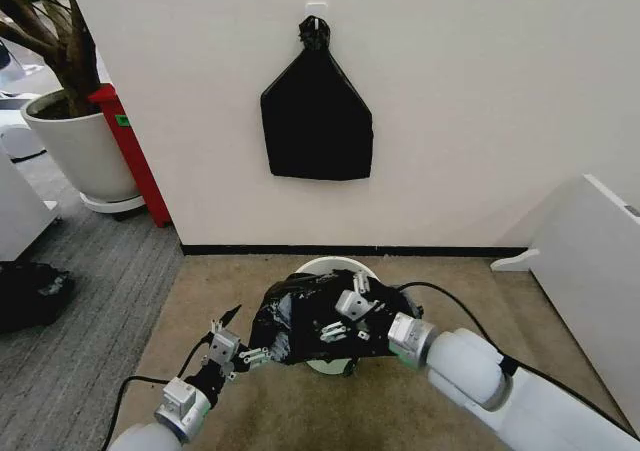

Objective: Place the garbage bag over the trash bin.

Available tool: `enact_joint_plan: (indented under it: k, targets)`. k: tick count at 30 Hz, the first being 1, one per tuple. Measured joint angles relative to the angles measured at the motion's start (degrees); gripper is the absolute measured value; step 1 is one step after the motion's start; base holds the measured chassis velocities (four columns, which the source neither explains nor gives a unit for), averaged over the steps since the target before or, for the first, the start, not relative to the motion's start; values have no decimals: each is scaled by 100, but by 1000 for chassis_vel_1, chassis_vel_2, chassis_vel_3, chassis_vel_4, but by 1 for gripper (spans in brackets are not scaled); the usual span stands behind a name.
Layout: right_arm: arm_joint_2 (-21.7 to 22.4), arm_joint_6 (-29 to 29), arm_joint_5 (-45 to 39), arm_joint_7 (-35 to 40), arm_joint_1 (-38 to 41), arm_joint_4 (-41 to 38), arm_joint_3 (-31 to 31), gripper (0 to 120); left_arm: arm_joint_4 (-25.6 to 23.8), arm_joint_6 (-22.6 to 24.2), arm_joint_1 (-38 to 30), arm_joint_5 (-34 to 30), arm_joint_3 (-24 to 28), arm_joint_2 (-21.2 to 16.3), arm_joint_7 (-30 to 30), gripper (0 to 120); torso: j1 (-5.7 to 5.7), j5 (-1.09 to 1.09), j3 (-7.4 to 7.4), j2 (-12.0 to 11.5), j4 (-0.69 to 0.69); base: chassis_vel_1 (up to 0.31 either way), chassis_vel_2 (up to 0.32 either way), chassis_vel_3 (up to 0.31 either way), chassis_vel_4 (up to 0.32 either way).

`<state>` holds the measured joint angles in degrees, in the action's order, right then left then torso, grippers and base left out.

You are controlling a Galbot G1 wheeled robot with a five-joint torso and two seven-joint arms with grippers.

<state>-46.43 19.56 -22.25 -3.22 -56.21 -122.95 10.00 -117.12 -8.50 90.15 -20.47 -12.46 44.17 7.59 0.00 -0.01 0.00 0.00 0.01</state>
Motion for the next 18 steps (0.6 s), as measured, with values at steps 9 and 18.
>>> enact_joint_plan:
  k: [9, 18]
  targets:
    - [-365, 752, -3828, 2396, 68, -997, 207, 100, 22, -24, 5, 72, -2, 48, -40, 100, 0, -1, 0, 0, -1, 0, 0, 0, 0]
    - [-1190, 749, -5941, 4218, 542, -797, 469, 99, 26, -44, 0, 91, -2, 43, -48, 100, 0, -1, 0, 0, 0, 0, 0, 0, 0]
